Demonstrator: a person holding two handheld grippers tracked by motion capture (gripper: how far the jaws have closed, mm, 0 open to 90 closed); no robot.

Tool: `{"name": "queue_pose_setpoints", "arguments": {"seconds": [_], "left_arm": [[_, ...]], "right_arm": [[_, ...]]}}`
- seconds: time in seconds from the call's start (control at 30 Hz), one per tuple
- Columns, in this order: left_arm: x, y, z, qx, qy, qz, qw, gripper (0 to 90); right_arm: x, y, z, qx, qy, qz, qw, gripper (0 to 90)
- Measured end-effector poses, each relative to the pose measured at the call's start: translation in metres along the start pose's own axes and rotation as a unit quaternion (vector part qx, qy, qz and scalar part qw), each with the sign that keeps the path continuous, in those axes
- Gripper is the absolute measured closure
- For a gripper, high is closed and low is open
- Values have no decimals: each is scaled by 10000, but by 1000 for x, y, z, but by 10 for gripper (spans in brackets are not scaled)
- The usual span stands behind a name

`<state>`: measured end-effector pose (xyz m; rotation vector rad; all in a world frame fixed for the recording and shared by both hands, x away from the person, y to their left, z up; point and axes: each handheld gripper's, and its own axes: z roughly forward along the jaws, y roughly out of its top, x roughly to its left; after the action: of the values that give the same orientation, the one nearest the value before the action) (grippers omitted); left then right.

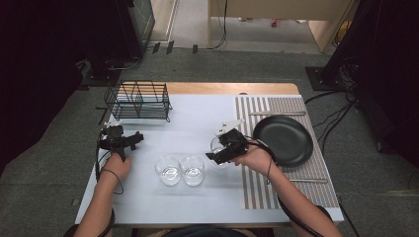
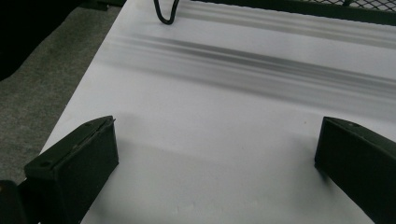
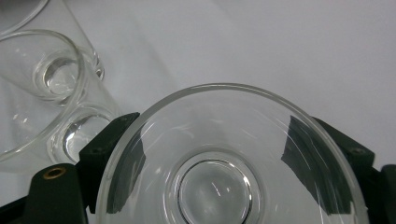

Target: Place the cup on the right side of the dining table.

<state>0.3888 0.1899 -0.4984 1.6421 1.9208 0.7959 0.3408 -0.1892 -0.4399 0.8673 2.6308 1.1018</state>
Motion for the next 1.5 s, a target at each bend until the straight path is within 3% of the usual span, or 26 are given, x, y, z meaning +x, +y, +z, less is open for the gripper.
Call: {"name": "queue_pose_setpoints", "arguments": {"seconds": [0.57, 0.67, 1.5], "left_arm": [[0, 0, 0, -2, 1, -3, 10000, 0], [0, 0, 0, -3, 1, -3, 10000, 0], [0, 0, 0, -6, 2, -1, 10000, 0]], "right_arm": [[-9, 2, -1, -136, -348, 121, 9992, 192], [-8, 2, -1, -143, -459, 11, 9988, 192], [-21, 11, 4, -234, -619, 248, 9975, 192]]}}
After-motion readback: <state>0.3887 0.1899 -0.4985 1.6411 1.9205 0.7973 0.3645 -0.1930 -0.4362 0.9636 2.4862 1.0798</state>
